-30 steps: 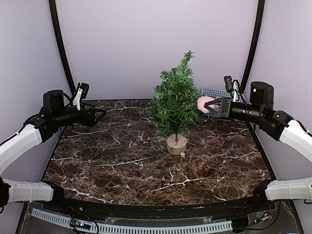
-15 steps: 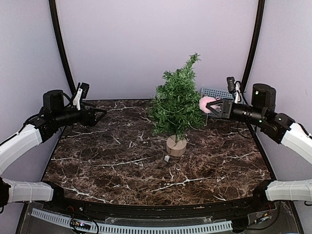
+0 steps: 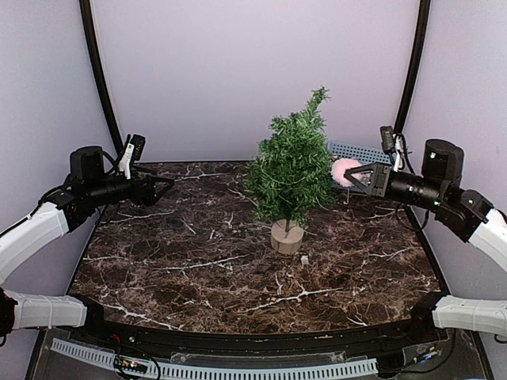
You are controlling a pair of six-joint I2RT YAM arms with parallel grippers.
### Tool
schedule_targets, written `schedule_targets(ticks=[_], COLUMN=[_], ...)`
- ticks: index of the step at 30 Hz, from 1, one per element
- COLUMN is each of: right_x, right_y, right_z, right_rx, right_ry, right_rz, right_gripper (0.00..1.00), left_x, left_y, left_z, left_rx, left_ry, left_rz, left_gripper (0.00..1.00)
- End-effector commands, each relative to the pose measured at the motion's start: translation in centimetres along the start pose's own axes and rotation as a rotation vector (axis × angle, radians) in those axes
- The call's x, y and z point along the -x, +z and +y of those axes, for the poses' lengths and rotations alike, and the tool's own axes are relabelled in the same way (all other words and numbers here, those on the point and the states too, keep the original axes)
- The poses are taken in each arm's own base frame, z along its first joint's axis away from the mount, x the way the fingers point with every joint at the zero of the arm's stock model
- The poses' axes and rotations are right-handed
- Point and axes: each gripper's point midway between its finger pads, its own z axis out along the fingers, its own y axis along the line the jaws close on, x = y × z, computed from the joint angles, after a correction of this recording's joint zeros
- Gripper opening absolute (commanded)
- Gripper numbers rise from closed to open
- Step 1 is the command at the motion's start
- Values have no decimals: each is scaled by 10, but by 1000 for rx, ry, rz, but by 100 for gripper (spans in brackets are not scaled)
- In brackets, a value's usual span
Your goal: Decorate the small christmas tree
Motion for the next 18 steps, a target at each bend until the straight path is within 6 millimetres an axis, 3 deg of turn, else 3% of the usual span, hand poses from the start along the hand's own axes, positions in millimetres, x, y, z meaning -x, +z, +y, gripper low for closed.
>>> schedule_targets(ticks=[1, 7, 12, 18], right_x=[-16, -22, -12, -9], right_y=[6, 19, 25, 37], right_z=[22, 28, 20, 25], right_rx=[108, 93, 36, 56], right_ry=[8, -11, -6, -12], right_rz=[65, 85, 34, 40], right_gripper=[0, 0, 0, 0], left_x=[5, 5, 6, 7], left_y=[-4, -4, -6, -7], left_z=[-8, -8, -8, -8], left_rx=[-25, -24, -18, -14], left_ry=[14, 15, 19, 24], left_rz=[-30, -32, -34, -37], left_gripper=[89, 89, 89, 89])
